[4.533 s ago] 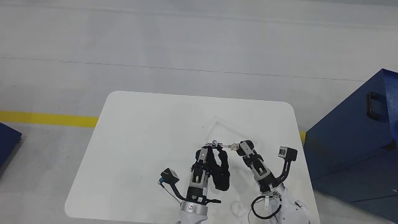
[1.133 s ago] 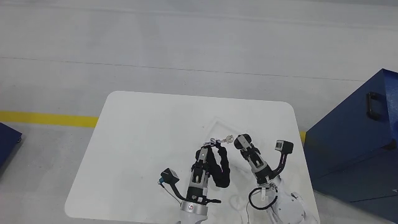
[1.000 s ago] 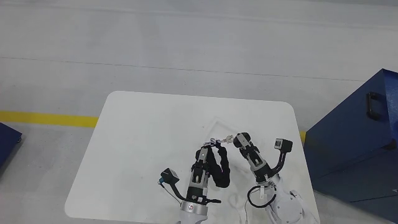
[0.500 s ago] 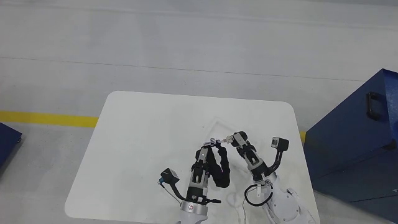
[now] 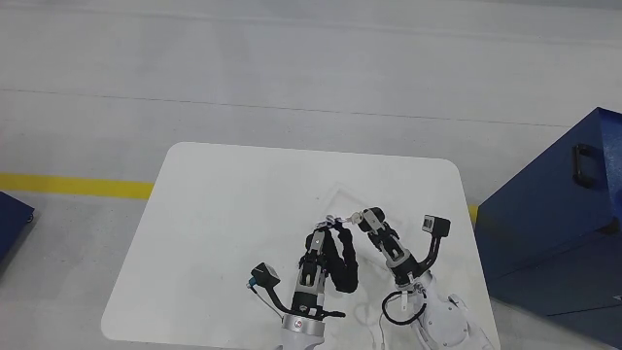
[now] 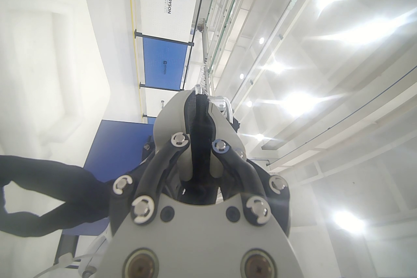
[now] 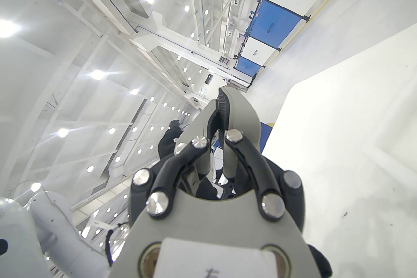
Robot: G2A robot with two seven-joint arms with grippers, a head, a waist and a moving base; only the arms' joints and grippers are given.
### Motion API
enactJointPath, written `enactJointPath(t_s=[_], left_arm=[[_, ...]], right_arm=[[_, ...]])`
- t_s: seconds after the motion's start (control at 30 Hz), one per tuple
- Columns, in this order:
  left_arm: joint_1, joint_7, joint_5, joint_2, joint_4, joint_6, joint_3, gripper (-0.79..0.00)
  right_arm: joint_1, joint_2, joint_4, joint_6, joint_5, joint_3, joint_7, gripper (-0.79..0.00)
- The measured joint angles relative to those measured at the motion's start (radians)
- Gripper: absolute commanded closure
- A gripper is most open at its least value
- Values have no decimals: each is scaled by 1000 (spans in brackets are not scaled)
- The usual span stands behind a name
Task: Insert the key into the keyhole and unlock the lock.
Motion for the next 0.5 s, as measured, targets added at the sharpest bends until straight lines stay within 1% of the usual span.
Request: enactJointPath(t_s=[0.5], left_arm=[[0, 0, 0, 0, 0, 0, 0, 0]], right_arm=[[-6, -1, -4, -4, -3, 6, -4, 0]])
